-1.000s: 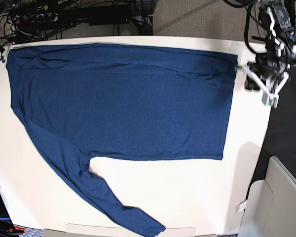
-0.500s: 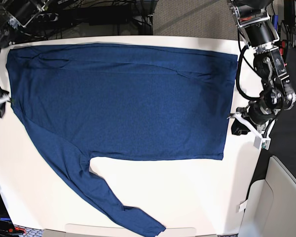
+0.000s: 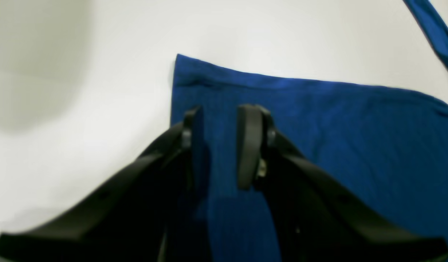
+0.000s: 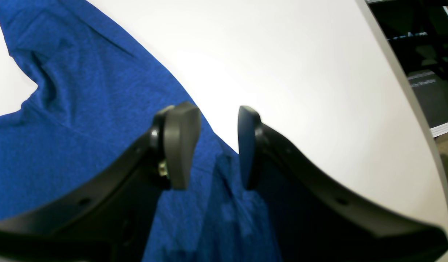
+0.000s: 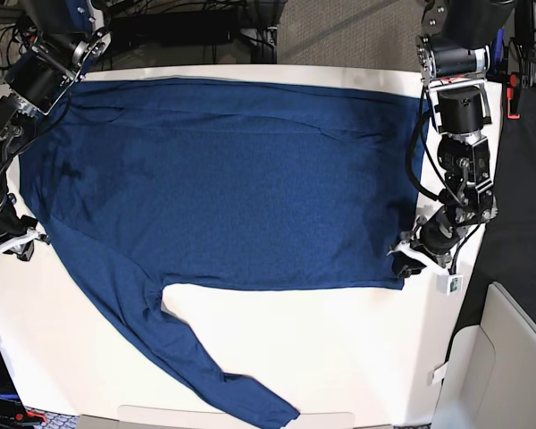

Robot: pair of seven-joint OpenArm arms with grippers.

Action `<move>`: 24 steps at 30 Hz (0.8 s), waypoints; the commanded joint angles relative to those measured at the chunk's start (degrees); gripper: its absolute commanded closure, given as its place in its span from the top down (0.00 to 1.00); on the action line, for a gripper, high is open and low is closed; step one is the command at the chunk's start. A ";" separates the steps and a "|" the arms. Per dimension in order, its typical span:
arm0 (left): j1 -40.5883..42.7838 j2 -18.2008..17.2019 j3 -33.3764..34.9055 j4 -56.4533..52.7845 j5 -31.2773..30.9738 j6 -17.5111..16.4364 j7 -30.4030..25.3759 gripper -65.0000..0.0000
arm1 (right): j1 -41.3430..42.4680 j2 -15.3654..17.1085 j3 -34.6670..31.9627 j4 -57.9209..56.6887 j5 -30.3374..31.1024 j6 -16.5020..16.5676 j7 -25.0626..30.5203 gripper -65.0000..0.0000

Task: Fold the T-shirt properly
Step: 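Move both grippers to the shirt's side edges and grasp them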

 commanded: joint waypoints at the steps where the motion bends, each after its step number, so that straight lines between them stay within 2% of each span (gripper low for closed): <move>1: -3.18 -0.65 0.62 -1.73 -0.79 0.95 -3.62 0.25 | 1.70 1.20 0.14 0.76 0.18 0.08 1.41 0.34; 3: -5.02 -0.65 2.11 -6.39 -0.79 3.58 -7.84 0.29 | 1.70 1.20 0.14 0.76 0.18 0.08 1.41 0.34; 5: -6.69 -0.74 3.61 -10.43 -0.79 4.73 -11.00 0.33 | 1.70 1.11 0.14 0.76 0.27 0.08 1.41 0.34; 8: -7.84 -0.91 5.02 -13.51 -0.79 5.96 -12.32 0.38 | 1.44 1.11 0.23 0.76 0.44 0.08 1.41 0.34; 18: -6.25 -0.12 12.66 -14.13 -0.88 6.57 -11.97 0.39 | 1.62 1.11 0.50 0.76 0.44 0.08 1.41 0.34; 24: -4.50 0.05 15.04 -12.02 -0.97 6.31 -6.78 0.38 | 1.70 1.02 0.32 0.50 0.27 0.08 2.55 0.34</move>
